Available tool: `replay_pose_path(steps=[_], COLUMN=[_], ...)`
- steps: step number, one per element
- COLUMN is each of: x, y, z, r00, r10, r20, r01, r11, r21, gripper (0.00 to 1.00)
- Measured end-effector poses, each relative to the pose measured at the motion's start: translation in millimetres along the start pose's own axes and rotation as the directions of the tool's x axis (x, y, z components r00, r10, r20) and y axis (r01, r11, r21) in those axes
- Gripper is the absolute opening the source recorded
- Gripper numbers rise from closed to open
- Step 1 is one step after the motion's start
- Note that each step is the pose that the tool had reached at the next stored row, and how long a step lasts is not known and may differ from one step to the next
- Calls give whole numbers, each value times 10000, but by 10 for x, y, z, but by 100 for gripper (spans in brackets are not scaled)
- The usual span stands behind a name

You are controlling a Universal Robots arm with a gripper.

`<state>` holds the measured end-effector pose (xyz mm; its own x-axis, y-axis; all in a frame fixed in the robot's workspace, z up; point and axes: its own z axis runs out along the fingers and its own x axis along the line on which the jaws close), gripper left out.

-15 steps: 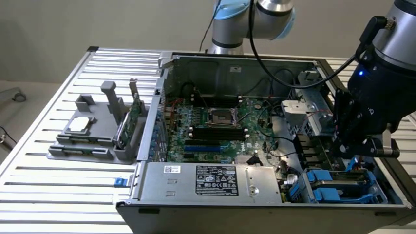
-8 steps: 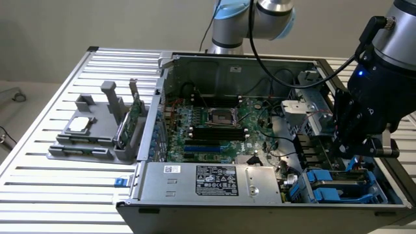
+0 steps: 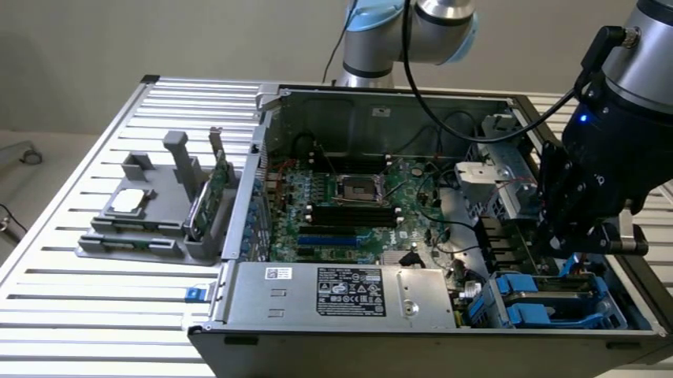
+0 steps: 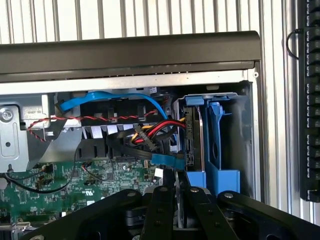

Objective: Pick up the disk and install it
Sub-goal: 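Insert the second disk wire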

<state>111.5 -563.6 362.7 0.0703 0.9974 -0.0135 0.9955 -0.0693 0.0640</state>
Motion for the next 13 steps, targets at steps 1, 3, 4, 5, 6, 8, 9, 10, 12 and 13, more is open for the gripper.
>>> replay_pose_path(steps=[1,3,4,5,6,8,9,10,12,13], x=[0,0,0,-1,-1,-1,-1,-1,0,1], y=[-1,-2,-2,-2,-1,-1,0,0,9,16], z=[0,-2,-4,-8,-14,-27,-33,-35,-38,-39], r00=[10000,10000,10000,10000,10000,10000,10000,10000,10000,10000], r10=[1,1,1,0,1,1,1,2,1,1], r20=[0,1,1,4,4,2,2,0,1,2], r01=[-1,-1,-1,0,-1,-1,-1,-2,-1,-1], r11=[10000,10000,10000,10000,10000,10000,10000,10000,10000,10000], r21=[0,0,0,0,0,0,0,0,0,0], gripper=[25,25,31,31,31,31,31,31,31,31])
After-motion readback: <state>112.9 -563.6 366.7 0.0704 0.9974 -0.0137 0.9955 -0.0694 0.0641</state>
